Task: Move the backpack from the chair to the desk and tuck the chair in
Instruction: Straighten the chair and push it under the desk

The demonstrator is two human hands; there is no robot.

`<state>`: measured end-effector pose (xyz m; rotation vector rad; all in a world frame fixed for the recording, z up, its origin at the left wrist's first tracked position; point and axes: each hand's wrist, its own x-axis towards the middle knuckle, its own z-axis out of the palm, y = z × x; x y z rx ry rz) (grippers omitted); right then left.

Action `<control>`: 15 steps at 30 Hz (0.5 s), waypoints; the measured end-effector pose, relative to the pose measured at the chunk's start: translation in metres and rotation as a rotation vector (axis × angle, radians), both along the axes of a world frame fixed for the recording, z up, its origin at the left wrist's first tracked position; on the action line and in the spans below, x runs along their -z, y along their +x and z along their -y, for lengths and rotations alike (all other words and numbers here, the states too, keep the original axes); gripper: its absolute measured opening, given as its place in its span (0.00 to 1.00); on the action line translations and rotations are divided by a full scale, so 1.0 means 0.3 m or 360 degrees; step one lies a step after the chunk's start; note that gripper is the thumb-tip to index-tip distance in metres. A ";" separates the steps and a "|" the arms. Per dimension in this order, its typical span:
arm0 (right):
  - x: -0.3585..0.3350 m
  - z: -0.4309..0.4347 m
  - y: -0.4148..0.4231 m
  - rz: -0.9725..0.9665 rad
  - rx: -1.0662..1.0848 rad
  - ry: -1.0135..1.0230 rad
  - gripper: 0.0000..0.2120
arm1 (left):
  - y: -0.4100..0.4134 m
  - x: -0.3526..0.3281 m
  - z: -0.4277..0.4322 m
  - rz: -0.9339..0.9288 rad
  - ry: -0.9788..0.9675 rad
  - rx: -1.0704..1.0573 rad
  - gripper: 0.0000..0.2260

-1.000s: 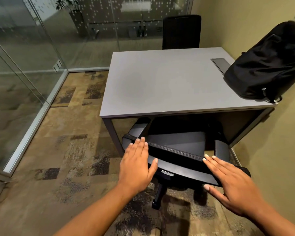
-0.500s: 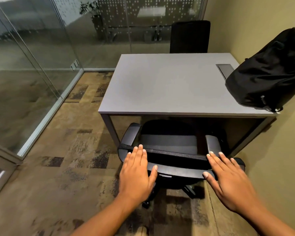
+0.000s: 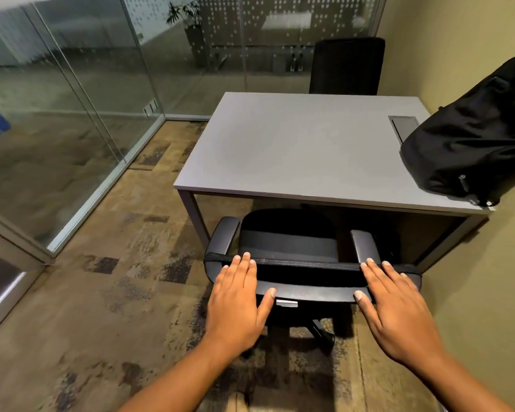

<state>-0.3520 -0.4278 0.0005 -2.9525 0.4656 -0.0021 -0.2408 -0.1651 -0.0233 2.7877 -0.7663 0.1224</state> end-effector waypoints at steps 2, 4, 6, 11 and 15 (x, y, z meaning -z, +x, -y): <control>-0.001 -0.006 0.007 0.0006 0.0002 0.0007 0.36 | 0.012 0.004 -0.004 -0.0001 -0.0011 0.0004 0.34; -0.002 -0.013 0.016 0.0012 0.0001 0.0018 0.36 | 0.027 0.007 -0.009 0.0005 -0.0012 0.0000 0.33; -0.001 -0.017 0.027 0.0027 -0.0004 0.0041 0.36 | 0.044 0.007 -0.015 0.0010 -0.0008 -0.0009 0.32; 0.008 -0.019 0.055 0.0032 -0.0034 0.0067 0.37 | 0.092 0.009 -0.030 0.0031 -0.0019 0.0010 0.32; 0.010 -0.017 0.088 0.0061 -0.0036 0.0079 0.36 | 0.130 0.009 -0.023 0.0043 -0.0027 0.0012 0.32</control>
